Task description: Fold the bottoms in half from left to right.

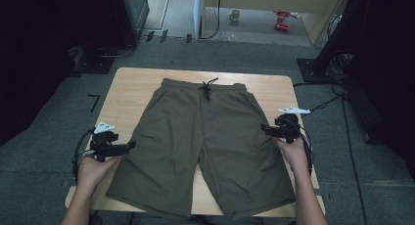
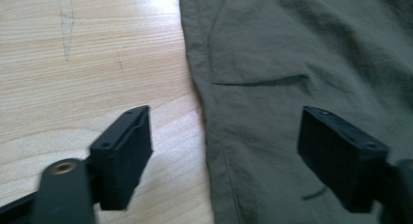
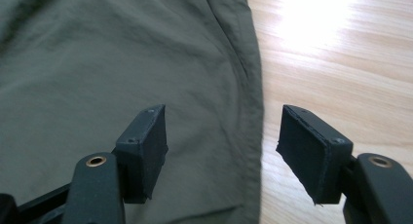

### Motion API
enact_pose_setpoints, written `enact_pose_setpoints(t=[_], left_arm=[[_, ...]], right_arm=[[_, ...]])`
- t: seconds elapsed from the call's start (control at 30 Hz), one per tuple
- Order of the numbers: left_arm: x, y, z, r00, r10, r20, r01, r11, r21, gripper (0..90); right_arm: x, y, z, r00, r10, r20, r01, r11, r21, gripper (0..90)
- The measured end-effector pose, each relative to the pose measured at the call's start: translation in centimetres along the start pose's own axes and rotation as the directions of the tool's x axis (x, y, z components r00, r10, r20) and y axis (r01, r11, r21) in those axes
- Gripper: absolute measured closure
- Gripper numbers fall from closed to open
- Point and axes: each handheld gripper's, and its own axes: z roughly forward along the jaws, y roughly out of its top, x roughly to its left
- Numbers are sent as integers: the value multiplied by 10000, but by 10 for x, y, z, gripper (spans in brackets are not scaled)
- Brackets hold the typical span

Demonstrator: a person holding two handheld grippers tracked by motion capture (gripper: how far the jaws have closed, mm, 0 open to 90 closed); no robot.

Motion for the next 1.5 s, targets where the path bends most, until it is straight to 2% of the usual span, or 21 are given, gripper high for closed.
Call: enact_pose_setpoints(t=[0.1,0.23,0.5,0.63,0.83,0.93,1.03,1.5], left_arm=[[-1,-2,-2,10000,-68,15,68,10000,-21,225],[-2,-6,-5,10000,-82,42,82,10000,-1,231],[-5,-14,-9,9999,-79,76,79,10000,-1,235],[-7,-16,-11,9999,-61,95,61,10000,-30,238],[-12,-22,-16,9998,-5,175,5,10000,14,243],[-13,-25,-17,9997,-59,253,58,10000,52,245],[-14,-30,-18,9996,24,299,-26,10000,64,244],[-22,-49,-24,9993,93,372,-108,9991,404,254]], right_arm=[[2,4,2,9999,42,-146,-41,10000,36,349],[12,17,8,9993,-376,-63,376,9993,-10,350],[31,38,21,9964,-836,-155,837,9965,39,357],[38,44,26,9956,-904,-232,904,9959,-11,363],[52,53,34,9917,-1241,-336,1245,9922,98,366],[59,58,38,9918,-1117,-615,1117,9937,-35,368],[66,62,41,9898,-1227,-727,1222,9924,-104,368],[91,79,56,9855,-1429,-916,1415,9897,-215,378]])
